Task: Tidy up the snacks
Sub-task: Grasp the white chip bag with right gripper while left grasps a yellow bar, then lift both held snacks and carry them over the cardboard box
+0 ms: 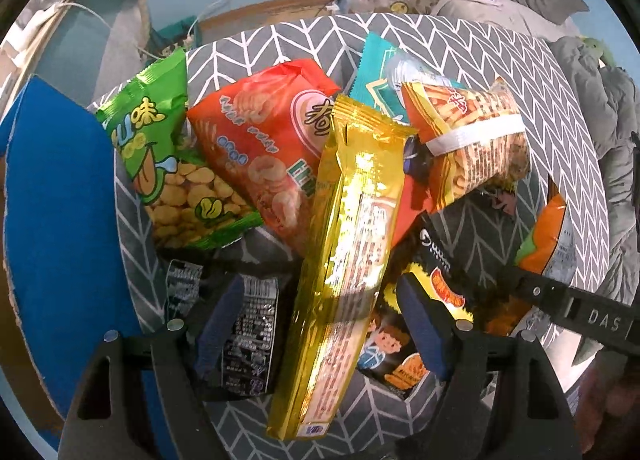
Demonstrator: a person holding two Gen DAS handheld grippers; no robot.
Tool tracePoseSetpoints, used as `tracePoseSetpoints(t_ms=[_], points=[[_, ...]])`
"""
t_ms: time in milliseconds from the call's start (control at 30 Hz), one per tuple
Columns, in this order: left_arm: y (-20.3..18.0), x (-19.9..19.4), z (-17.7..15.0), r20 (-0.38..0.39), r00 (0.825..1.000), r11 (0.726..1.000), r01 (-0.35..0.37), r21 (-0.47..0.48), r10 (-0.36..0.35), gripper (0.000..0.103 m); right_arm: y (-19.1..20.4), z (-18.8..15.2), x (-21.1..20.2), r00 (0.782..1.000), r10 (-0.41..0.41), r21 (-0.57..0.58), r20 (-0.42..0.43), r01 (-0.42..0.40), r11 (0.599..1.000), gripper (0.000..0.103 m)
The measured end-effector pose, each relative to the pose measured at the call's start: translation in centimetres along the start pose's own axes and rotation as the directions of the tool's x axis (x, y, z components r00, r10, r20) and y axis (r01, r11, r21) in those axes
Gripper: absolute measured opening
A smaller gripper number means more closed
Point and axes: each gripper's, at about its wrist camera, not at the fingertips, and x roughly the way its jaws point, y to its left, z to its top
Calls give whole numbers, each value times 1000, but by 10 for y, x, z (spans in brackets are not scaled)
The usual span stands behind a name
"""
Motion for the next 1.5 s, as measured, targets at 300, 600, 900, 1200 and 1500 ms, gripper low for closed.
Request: tracePoseSetpoints(t_ms=[300,600,900,1200,1500], points=[[2,12,5,-14,1000,999,27,21,-27,41,19,14,3,999,-39,-58,9,40,998,53],[3,4,-1,-17,1000,999,25,43,-25,29,35,-2,5,1000,-14,-114,14,15,993,35],[12,-22,-12,-5,998,998,64,18,-64,29,43,-11,-17,999,12,-166,43,-4,986,33],[30,-61,-25,27,992,992,121,-43,-120,29,65,-10,-56,996,10,-257,90,14,966,33],[48,-90,-28,76,986,983,157,-90,-151,29,73,-21,-92,992,43,-328,114,-3,945,33]])
